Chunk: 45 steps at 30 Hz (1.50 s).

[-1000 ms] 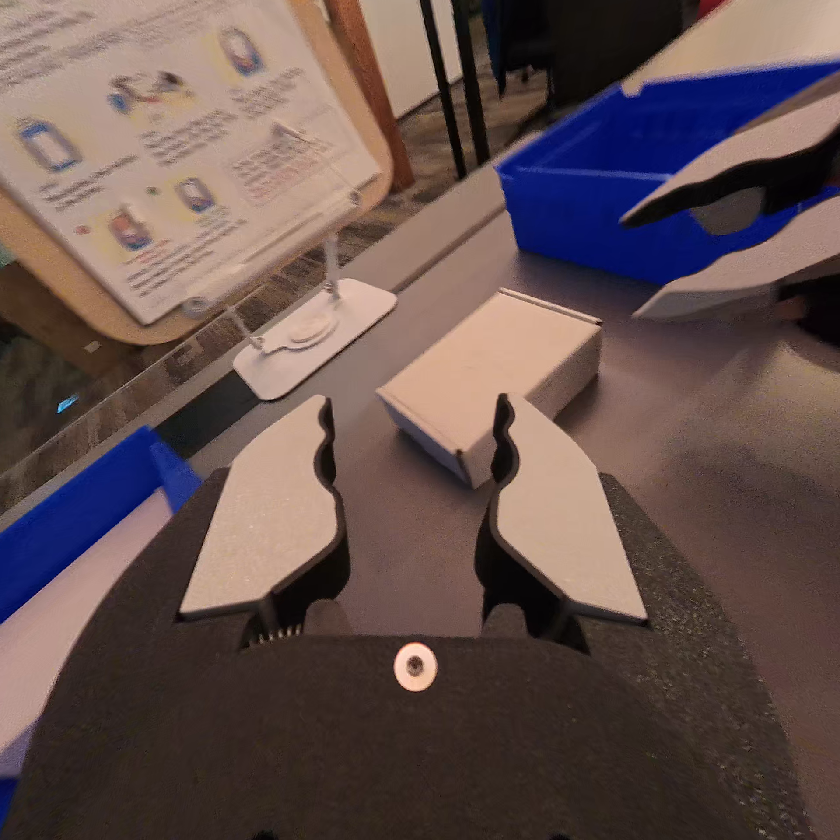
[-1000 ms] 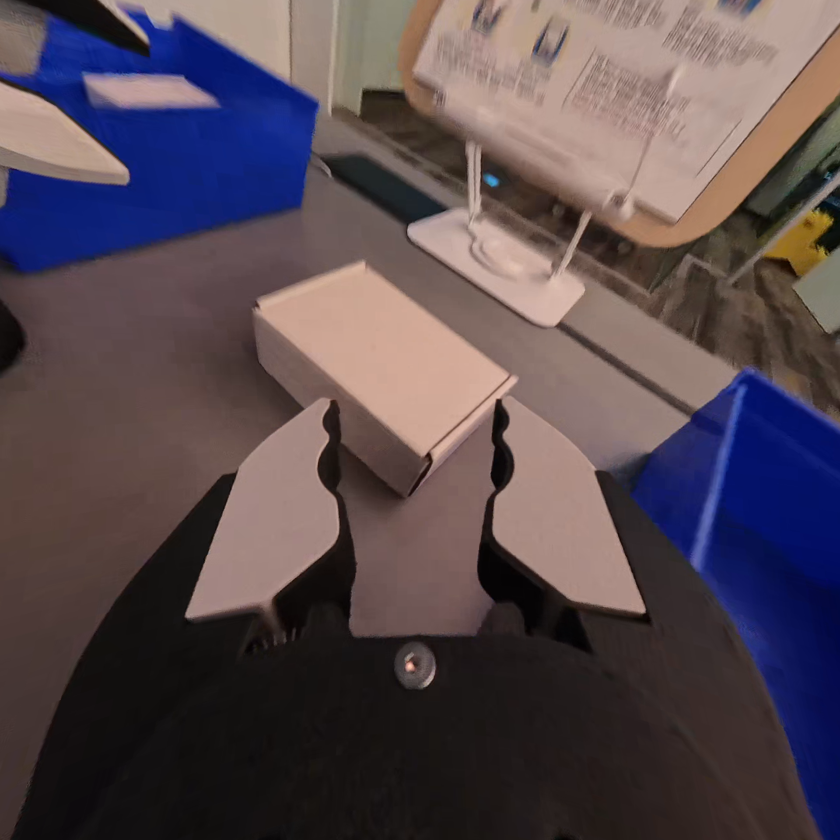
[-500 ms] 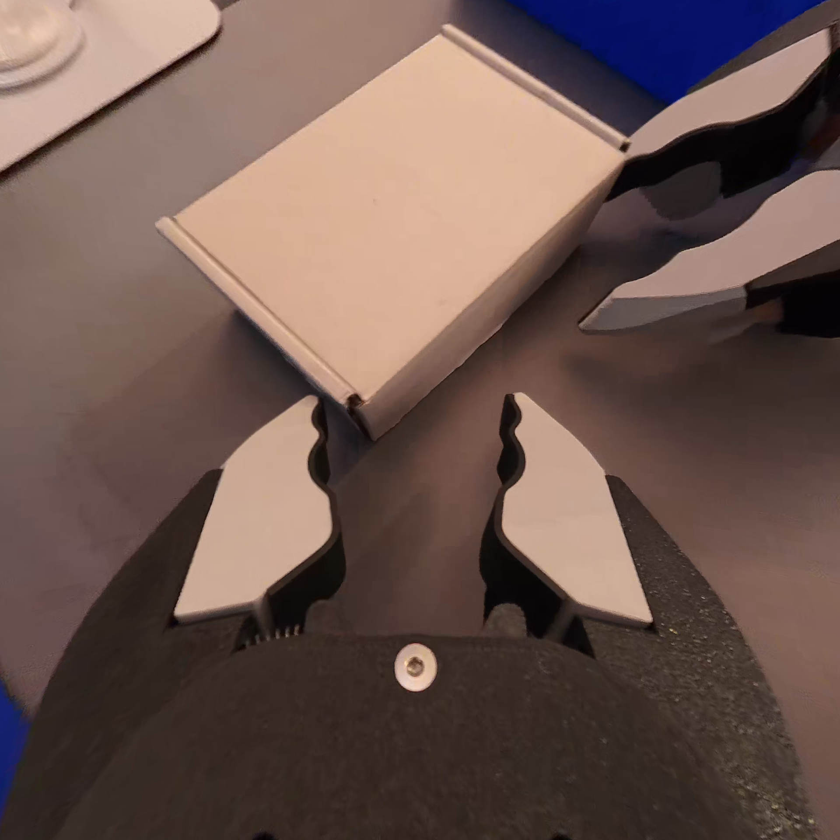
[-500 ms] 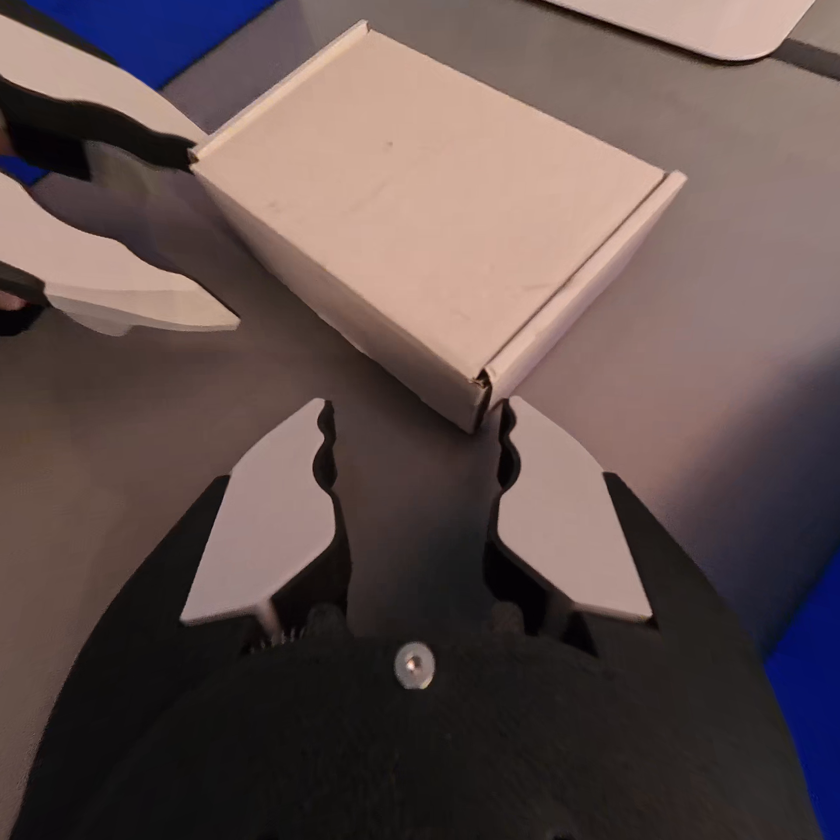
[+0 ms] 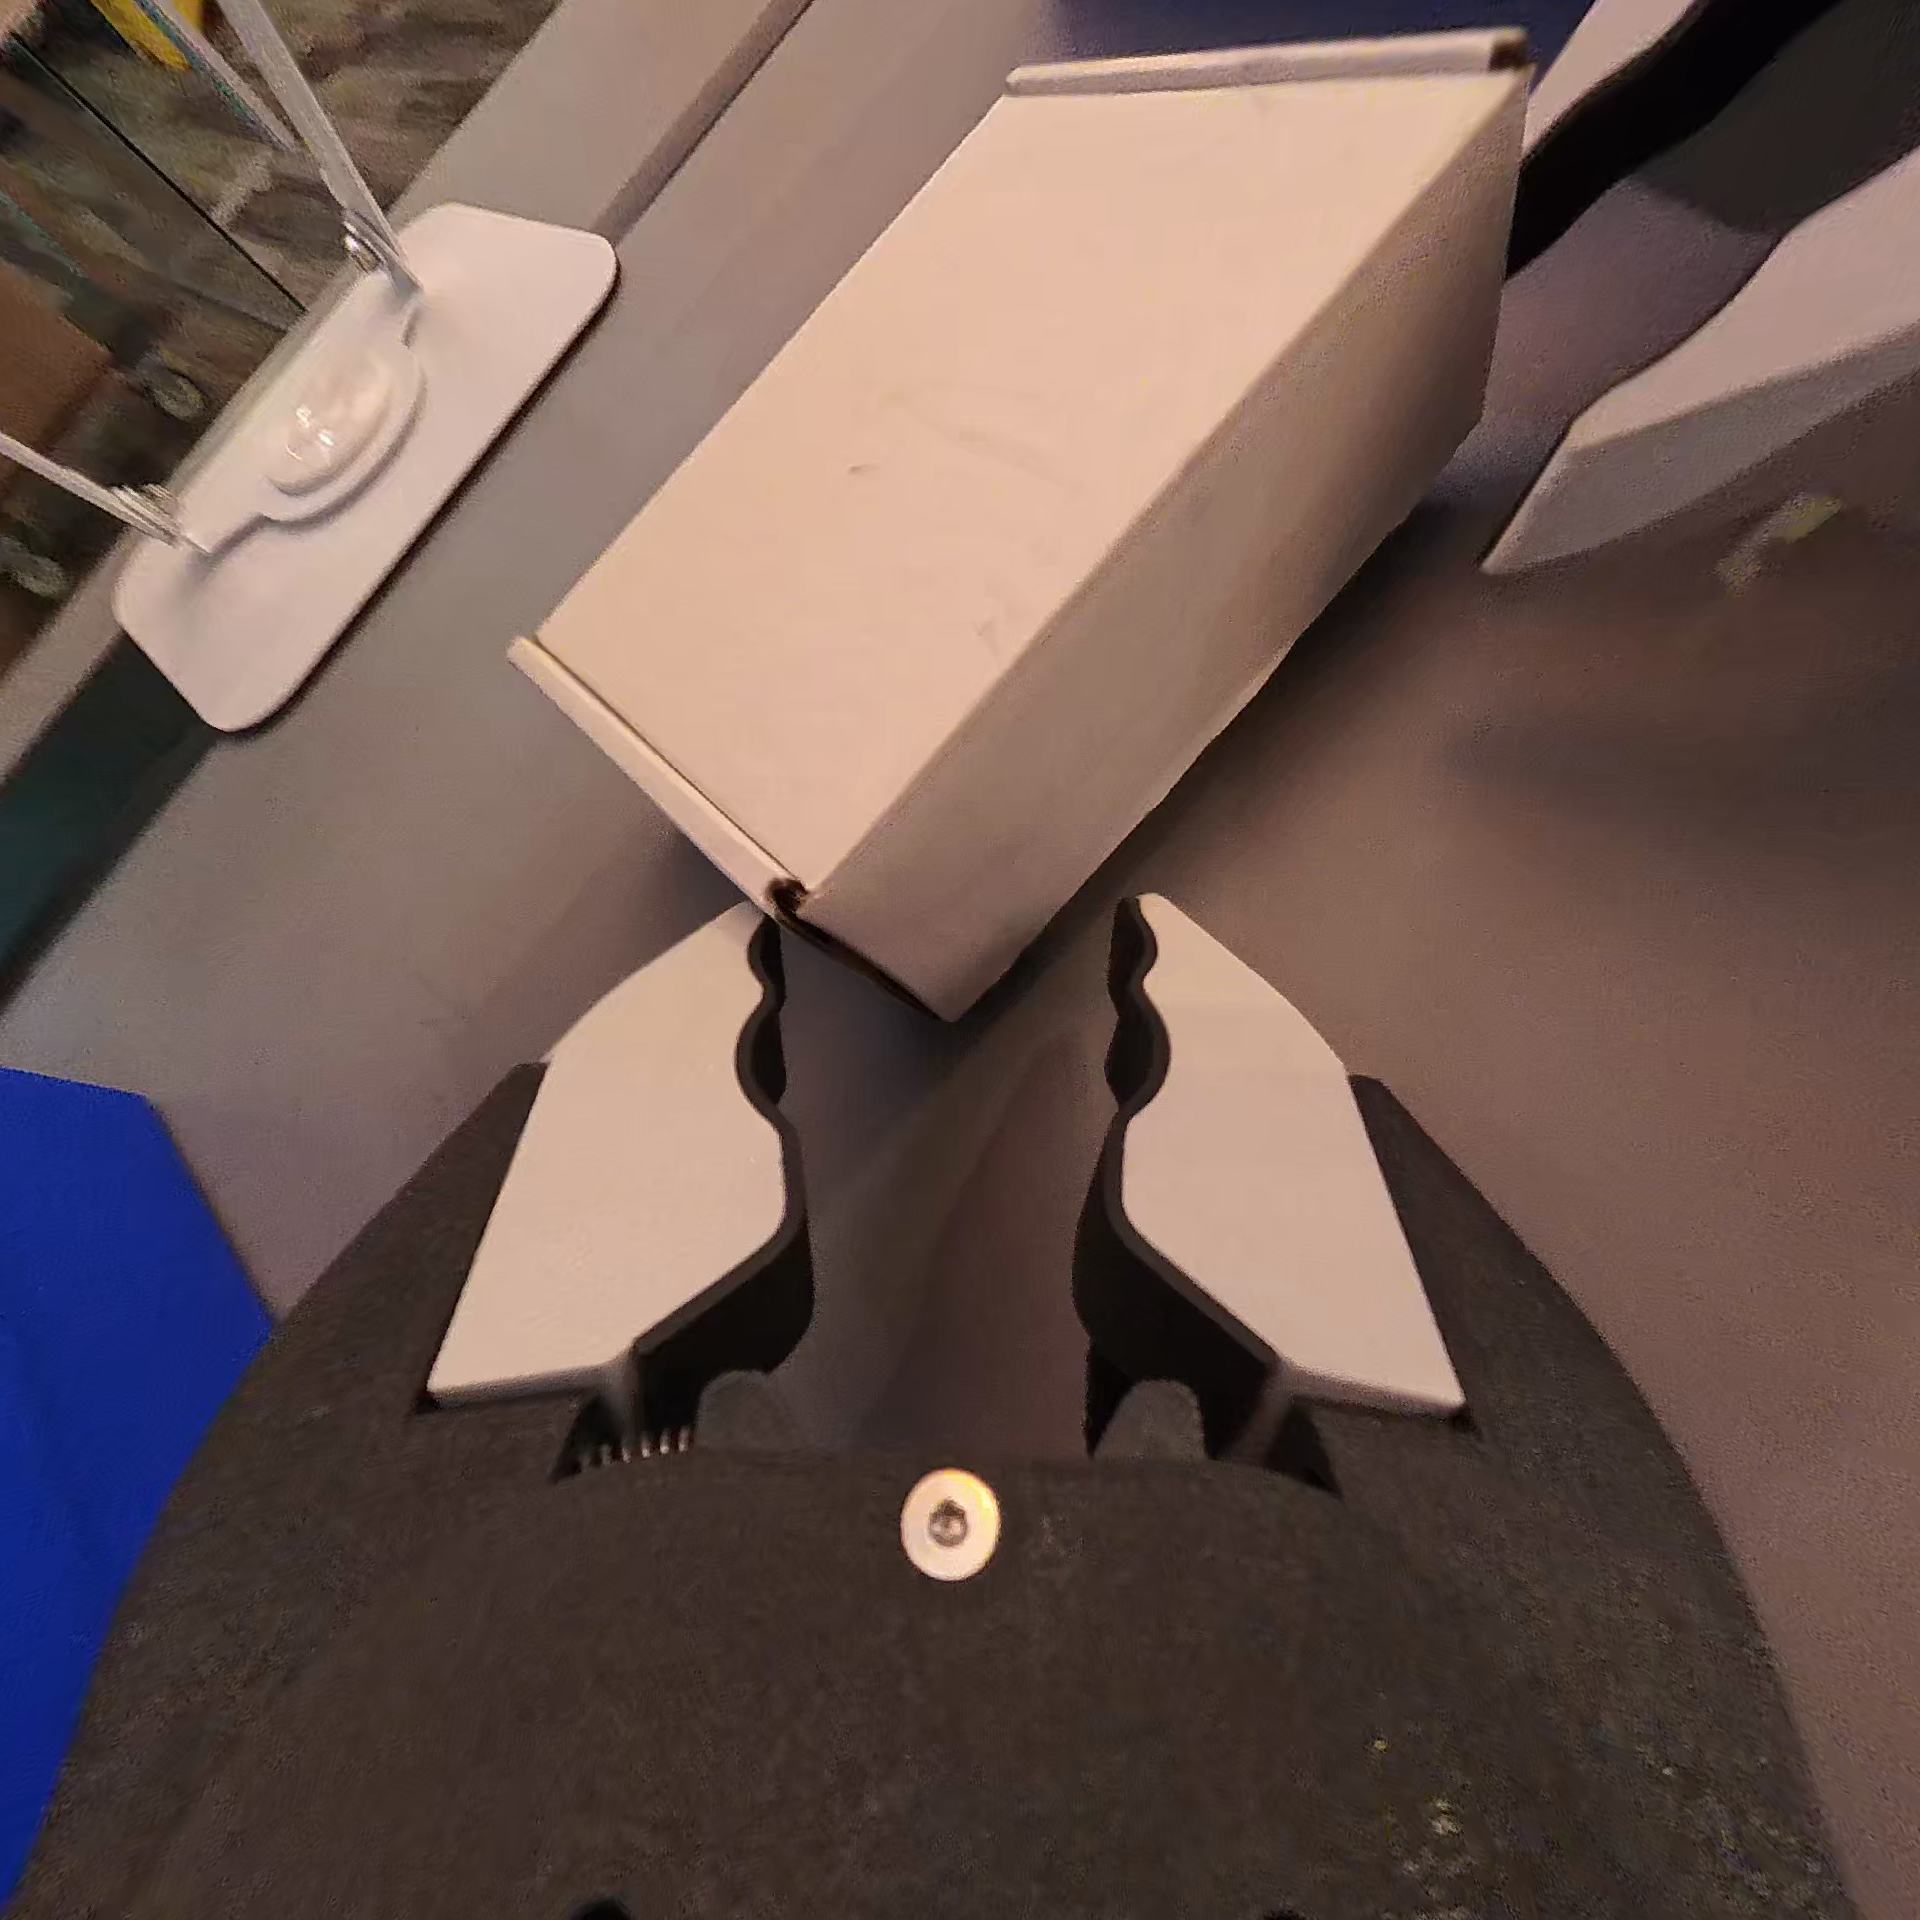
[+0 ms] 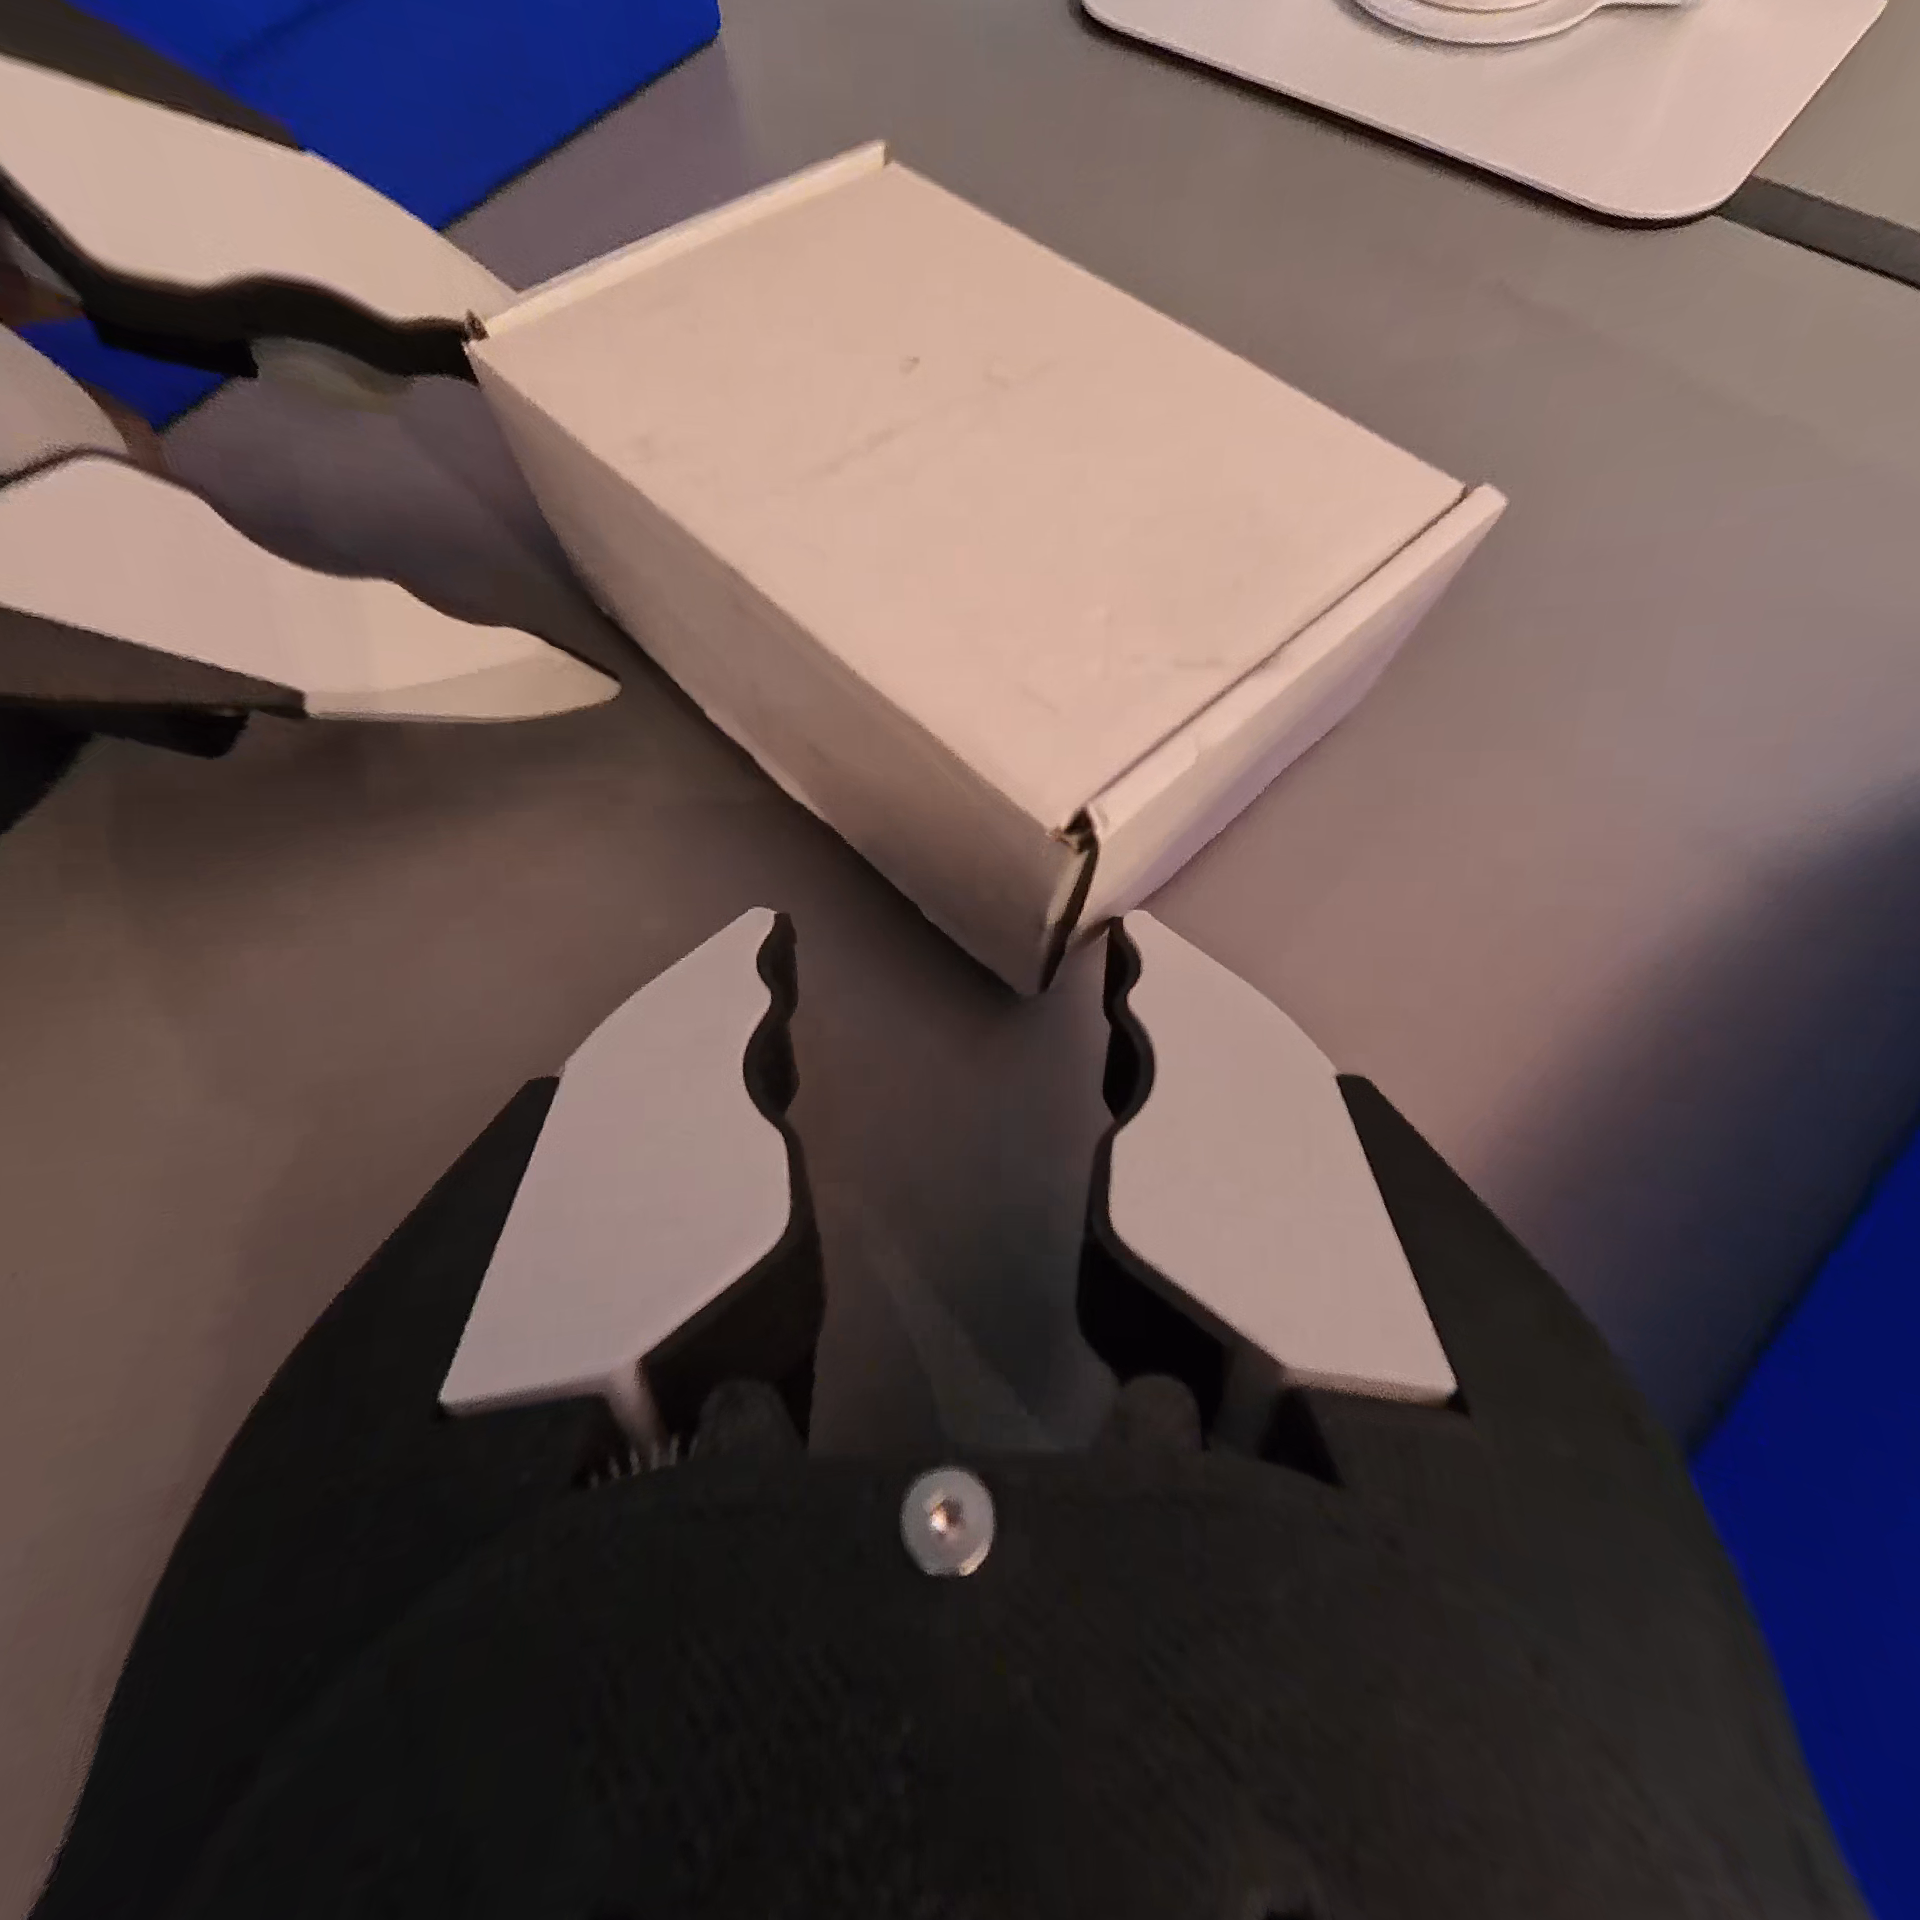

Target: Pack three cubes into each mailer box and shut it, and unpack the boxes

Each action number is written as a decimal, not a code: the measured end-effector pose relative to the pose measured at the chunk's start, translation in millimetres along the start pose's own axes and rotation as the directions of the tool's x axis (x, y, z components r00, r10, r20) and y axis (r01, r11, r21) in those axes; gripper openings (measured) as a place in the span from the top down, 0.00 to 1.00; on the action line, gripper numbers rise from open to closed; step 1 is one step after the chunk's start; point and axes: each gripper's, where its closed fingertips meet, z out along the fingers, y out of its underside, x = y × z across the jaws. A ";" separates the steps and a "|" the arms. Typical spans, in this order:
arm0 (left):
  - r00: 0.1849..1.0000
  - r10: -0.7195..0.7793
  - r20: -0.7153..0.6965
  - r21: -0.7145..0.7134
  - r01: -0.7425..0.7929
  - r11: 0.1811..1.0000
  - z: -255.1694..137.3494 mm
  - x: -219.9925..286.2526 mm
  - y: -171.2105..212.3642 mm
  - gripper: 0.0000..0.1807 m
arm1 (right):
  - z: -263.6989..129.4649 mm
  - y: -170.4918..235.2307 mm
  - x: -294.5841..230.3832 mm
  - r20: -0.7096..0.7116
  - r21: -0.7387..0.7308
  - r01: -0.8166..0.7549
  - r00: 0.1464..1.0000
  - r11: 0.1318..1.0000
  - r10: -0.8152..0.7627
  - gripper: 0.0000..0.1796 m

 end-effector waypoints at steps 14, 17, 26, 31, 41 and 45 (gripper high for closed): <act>0.984 0.137 0.114 0.003 -0.138 0.990 -4.4 -3.8 -4.4 0.60 | -16.7 -8.5 -9.3 0.079 -0.150 -0.190 0.976 0.970 0.203 0.70; 0.966 0.181 0.186 0.001 -0.184 0.983 -4.5 -11.8 -6.4 0.66 | -17.2 -9.2 -8.5 0.082 -0.181 -0.210 0.970 0.961 0.227 0.71; 0.976 0.149 0.159 0.013 -0.153 0.988 -5.7 -9.3 -10.7 0.67 | -15.2 -5.7 -12.0 0.029 -0.197 0.050 0.999 0.979 -0.045 0.57; 0.990 0.085 0.115 0.019 -0.088 0.996 -10.5 -9.0 -11.9 0.67 | -14.2 -15.4 4.6 -0.217 -0.113 0.272 0.932 0.956 -0.291 0.68; 0.996 0.050 0.072 -0.036 -0.047 0.998 -21.5 -4.7 -12.2 0.68 | -13.6 -16.5 11.9 -0.335 -0.170 0.341 0.863 0.925 -0.380 0.75; 0.999 0.021 0.029 -0.054 -0.020 0.998 -28.7 -0.8 -16.1 0.68 | -20.6 -16.2 7.3 -0.251 -0.232 0.263 0.914 0.936 -0.319 0.75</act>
